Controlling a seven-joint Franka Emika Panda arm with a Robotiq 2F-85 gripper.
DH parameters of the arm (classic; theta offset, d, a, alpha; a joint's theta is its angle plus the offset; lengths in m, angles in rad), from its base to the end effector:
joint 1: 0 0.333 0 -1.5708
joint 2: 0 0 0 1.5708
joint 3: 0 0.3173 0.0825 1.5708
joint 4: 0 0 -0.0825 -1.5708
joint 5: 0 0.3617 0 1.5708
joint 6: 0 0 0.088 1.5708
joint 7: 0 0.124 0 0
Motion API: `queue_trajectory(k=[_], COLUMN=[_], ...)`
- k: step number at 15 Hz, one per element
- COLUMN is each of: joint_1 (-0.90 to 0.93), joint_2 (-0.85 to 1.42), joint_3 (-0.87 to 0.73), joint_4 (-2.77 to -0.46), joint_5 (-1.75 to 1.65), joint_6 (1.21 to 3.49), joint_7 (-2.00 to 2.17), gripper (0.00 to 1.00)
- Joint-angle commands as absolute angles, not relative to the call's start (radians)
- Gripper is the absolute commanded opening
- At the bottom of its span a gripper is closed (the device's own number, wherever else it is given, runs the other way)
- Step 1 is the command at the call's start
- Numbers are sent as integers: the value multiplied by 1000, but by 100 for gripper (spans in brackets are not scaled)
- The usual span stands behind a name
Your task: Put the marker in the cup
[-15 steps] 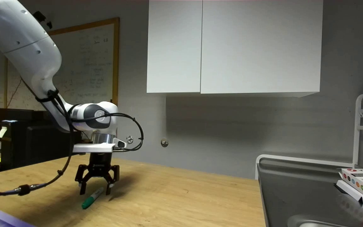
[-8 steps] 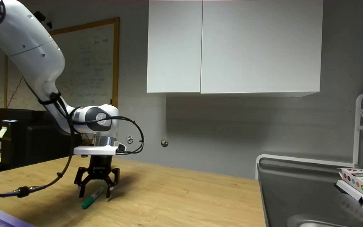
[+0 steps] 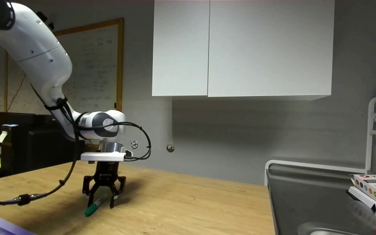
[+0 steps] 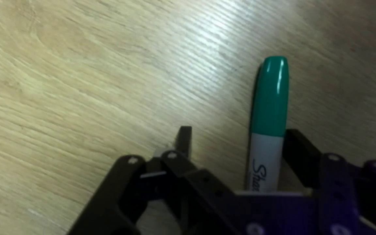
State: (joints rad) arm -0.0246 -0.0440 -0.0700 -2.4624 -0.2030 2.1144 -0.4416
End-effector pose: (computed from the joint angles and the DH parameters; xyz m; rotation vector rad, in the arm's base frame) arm 0.4145 -0.0514 0.2931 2.9452 0.7198 -0.5088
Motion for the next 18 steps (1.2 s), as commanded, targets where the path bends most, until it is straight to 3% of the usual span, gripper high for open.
queue_trajectory(k=[1,6,18], joint_1=[-32,-34,-85], joint_2=[-25,-25,-147], joint_3=[-65,-65,-85], joint_4=[-2434,-2420,-2314], joint_5=[-211,-209,-247], joint_6=[2096,2087,2067], joint_7=[-456,-457,-156], gripper=[43,8,9])
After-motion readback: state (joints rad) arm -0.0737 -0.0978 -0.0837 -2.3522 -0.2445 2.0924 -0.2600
